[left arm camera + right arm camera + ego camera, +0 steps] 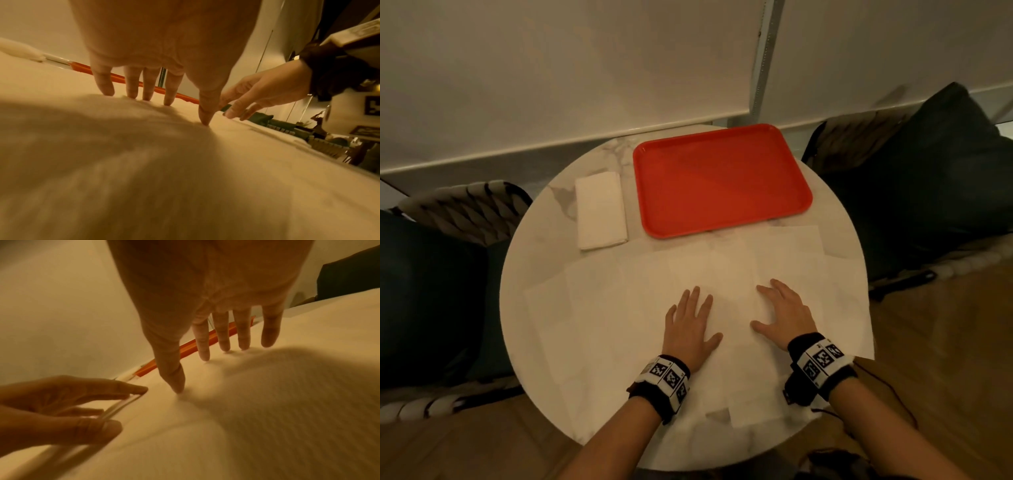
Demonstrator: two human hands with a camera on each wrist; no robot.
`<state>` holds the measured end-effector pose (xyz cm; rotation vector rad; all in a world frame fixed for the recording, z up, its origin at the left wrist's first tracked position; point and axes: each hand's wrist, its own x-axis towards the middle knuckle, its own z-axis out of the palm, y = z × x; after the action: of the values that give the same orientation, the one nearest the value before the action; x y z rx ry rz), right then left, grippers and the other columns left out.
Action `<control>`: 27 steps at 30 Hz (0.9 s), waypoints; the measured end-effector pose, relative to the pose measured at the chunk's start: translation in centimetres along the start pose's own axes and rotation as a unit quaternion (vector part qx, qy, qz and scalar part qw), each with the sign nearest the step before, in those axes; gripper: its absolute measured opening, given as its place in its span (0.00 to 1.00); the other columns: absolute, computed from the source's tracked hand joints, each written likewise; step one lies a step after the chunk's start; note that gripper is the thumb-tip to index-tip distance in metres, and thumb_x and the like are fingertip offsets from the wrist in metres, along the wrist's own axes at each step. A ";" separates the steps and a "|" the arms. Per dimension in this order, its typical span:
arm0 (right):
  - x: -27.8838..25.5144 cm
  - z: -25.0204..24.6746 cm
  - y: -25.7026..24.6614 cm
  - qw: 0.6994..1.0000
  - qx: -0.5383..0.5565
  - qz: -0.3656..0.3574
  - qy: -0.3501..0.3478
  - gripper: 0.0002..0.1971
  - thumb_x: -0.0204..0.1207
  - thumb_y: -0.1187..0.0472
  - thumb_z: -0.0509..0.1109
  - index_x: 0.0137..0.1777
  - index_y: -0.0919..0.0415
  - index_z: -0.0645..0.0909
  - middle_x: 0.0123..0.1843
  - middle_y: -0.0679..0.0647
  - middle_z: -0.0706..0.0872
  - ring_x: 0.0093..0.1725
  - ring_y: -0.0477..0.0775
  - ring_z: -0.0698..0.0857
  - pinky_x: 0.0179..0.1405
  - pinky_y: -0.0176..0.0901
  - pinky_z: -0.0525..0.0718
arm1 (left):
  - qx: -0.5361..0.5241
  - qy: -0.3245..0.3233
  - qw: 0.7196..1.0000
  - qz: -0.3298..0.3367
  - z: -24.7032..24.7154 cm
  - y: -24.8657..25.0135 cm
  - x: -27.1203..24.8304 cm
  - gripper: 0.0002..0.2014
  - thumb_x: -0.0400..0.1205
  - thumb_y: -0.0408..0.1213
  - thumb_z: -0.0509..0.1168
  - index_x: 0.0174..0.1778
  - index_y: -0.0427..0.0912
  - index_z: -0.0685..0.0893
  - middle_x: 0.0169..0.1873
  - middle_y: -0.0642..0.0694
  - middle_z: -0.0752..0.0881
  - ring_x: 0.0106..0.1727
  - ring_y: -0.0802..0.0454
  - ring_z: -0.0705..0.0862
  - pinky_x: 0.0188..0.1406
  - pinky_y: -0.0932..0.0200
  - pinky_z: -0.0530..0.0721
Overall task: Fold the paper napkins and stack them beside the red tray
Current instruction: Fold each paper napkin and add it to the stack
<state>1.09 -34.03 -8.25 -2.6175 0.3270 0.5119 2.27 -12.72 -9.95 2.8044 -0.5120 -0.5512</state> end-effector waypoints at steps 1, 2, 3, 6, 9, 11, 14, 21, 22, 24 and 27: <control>-0.1 0.2 0.2 1.000 -0.006 -0.001 -0.005 0.40 0.71 0.43 0.72 0.81 0.44 0.59 0.85 0.47 0.53 0.83 0.51 0.53 0.78 0.54 0.61 | 0.003 0.002 1.000 -0.002 0.2 0.1 -0.1 0.38 0.83 0.59 0.55 0.85 0.51 0.48 0.85 0.47 0.42 0.86 0.48 0.41 0.82 0.46 0.48; -0.2 0.4 0.3 1.000 -0.012 -0.004 -0.004 0.40 0.71 0.43 0.72 0.82 0.43 0.59 0.85 0.47 0.53 0.84 0.52 0.53 0.78 0.54 0.61 | 0.001 0.006 1.000 -0.003 0.3 0.1 -0.2 0.38 0.83 0.60 0.55 0.85 0.50 0.48 0.85 0.47 0.42 0.86 0.48 0.41 0.82 0.47 0.48; -0.3 0.6 0.5 1.000 -0.018 -0.008 0.001 0.40 0.71 0.43 0.71 0.82 0.43 0.58 0.85 0.47 0.52 0.84 0.52 0.52 0.78 0.54 0.61 | -0.006 0.012 1.000 -0.005 0.3 0.1 -0.3 0.39 0.82 0.61 0.55 0.85 0.50 0.49 0.85 0.47 0.43 0.86 0.48 0.42 0.82 0.47 0.48; -0.5 0.8 0.7 1.000 -0.014 -0.013 0.013 0.40 0.71 0.42 0.70 0.82 0.42 0.58 0.86 0.46 0.52 0.84 0.51 0.52 0.78 0.54 0.61 | -0.073 0.027 0.997 -0.002 0.2 0.6 -0.2 0.38 0.81 0.60 0.58 0.84 0.51 0.52 0.85 0.48 0.50 0.85 0.51 0.47 0.82 0.49 0.47; -0.5 1.0 0.8 1.000 -0.012 -0.017 0.022 0.40 0.70 0.42 0.70 0.81 0.41 0.58 0.85 0.45 0.52 0.84 0.51 0.52 0.77 0.54 0.60 | -0.168 0.031 0.985 0.029 0.2 1.4 0.3 0.36 0.82 0.57 0.61 0.83 0.53 0.55 0.83 0.52 0.59 0.84 0.54 0.54 0.83 0.49 0.50; -0.4 1.1 0.9 0.999 -0.006 -0.019 0.028 0.40 0.70 0.42 0.71 0.81 0.41 0.59 0.85 0.45 0.53 0.84 0.51 0.52 0.77 0.54 0.60 | -0.228 0.059 0.971 0.043 0.1 1.9 0.8 0.33 0.80 0.55 0.65 0.80 0.52 0.63 0.77 0.53 0.69 0.78 0.54 0.66 0.80 0.48 0.60; -0.4 1.3 1.1 0.999 0.006 -0.024 0.029 0.42 0.67 0.40 0.72 0.81 0.40 0.58 0.86 0.46 0.52 0.84 0.51 0.51 0.78 0.56 0.58 | -0.283 0.067 0.956 0.046 -0.2 2.8 1.3 0.30 0.79 0.48 0.69 0.76 0.50 0.69 0.67 0.53 0.79 0.68 0.57 0.76 0.72 0.56 0.70; -0.9 1.6 1.3 0.993 -0.098 -0.056 -0.045 0.64 0.51 0.29 0.78 0.83 0.37 0.42 0.85 0.52 0.32 0.84 0.58 0.35 0.80 0.60 0.50 | -0.255 0.032 0.963 0.077 0.3 3.4 1.6 0.29 0.77 0.41 0.68 0.76 0.45 0.70 0.74 0.47 0.69 0.76 0.48 0.69 0.77 0.49 0.67; -0.9 1.6 1.2 0.992 -0.106 -0.058 -0.048 0.63 0.52 0.29 0.77 0.83 0.37 0.41 0.85 0.53 0.32 0.84 0.58 0.35 0.80 0.60 0.50 | -0.245 0.036 0.967 0.058 0.5 3.3 1.6 0.30 0.79 0.42 0.68 0.77 0.46 0.68 0.78 0.46 0.64 0.80 0.47 0.63 0.80 0.49 0.63; -0.9 1.6 1.1 0.991 -0.114 -0.061 -0.044 0.60 0.57 0.29 0.75 0.83 0.38 0.41 0.85 0.55 0.33 0.84 0.60 0.36 0.80 0.60 0.49 | -0.168 0.067 0.984 0.000 0.7 2.9 1.3 0.32 0.82 0.50 0.63 0.81 0.48 0.62 0.83 0.45 0.54 0.85 0.48 0.50 0.83 0.47 0.53; -1.0 1.7 0.8 0.991 -0.119 -0.057 -0.029 0.52 0.64 0.31 0.69 0.83 0.39 0.44 0.86 0.57 0.36 0.85 0.61 0.37 0.79 0.60 0.50 | -0.094 0.075 0.990 -0.074 1.0 2.1 1.0 0.34 0.84 0.60 0.53 0.84 0.48 0.55 0.85 0.44 0.45 0.86 0.47 0.42 0.84 0.46 0.44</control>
<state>-0.53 -33.82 -9.58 -2.8229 0.0999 0.6201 2.17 -15.16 -10.55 2.6892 -0.2111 -0.3899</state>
